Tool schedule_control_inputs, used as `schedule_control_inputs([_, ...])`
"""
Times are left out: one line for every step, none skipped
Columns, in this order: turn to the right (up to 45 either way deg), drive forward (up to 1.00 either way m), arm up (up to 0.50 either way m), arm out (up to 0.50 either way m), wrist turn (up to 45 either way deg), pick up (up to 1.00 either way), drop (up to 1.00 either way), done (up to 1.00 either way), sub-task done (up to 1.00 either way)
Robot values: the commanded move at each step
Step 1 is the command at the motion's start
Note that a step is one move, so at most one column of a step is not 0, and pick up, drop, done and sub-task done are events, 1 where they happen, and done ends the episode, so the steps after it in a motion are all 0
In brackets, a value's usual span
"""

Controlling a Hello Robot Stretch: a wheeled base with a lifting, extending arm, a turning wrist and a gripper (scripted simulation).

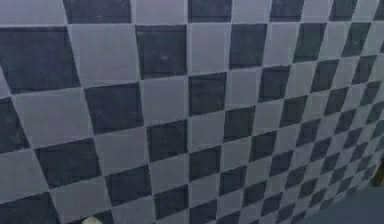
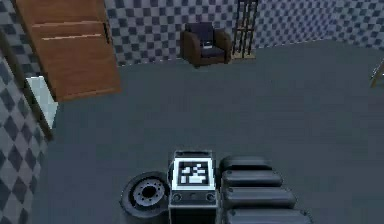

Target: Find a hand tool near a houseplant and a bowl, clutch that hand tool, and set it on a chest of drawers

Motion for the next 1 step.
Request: schedule_control_inputs([45.0, 0.0, 0.0, 0.0, 0.0, 0.0, 0.0, 0.0, 0.0])
